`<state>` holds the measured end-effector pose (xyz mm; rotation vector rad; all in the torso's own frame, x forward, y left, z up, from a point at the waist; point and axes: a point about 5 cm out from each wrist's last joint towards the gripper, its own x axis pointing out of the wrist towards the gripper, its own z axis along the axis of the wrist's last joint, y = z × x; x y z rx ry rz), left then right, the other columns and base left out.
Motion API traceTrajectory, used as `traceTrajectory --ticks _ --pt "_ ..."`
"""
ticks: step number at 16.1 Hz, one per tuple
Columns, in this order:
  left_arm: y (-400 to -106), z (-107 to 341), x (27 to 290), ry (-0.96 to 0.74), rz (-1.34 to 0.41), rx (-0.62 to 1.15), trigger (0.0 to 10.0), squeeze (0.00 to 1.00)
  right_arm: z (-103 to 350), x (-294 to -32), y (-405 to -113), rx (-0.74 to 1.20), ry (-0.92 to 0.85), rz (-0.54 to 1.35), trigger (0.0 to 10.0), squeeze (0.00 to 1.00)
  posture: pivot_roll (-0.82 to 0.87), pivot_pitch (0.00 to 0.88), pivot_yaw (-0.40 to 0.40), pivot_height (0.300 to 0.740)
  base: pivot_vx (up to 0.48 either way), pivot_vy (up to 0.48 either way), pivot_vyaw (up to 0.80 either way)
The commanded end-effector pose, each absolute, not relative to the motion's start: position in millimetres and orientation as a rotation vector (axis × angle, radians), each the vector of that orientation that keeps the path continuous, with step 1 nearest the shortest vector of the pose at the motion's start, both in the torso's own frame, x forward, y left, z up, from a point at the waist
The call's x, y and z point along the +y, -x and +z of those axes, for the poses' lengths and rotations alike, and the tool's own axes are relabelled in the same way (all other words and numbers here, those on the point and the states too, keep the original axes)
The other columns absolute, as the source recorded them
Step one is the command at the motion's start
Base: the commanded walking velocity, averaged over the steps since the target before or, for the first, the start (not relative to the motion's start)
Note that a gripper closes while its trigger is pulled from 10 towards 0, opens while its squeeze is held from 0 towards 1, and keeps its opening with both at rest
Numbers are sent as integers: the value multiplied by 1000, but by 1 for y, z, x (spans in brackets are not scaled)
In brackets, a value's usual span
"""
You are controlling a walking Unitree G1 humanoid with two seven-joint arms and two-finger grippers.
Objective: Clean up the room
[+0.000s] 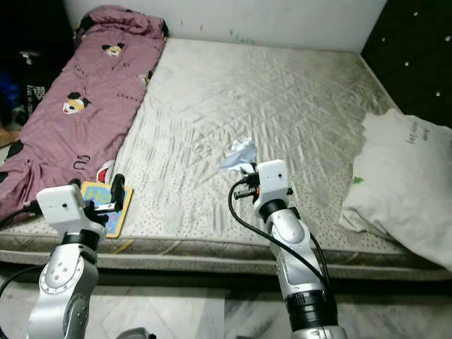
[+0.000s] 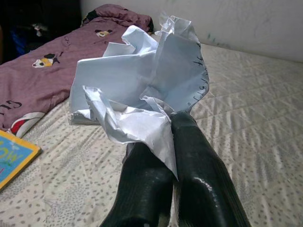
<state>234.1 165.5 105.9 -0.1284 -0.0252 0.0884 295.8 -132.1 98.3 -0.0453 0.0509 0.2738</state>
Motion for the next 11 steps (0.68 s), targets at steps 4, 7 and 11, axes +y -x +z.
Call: traceTrajectory --ticks 4,7,11 --pt "-234 106 163 135 73 -23 10000 0 103 -135 -297 37 47 263 10000 0 -55 0 -53 740 356 0 0" --pt "-234 107 163 132 71 -23 10000 0 103 -135 -297 39 45 262 10000 0 -55 0 -52 740 356 0 0" --pt "-236 102 163 147 115 12 10000 0 103 -135 -297 42 39 257 10000 0 -57 0 -51 740 170 0 0"
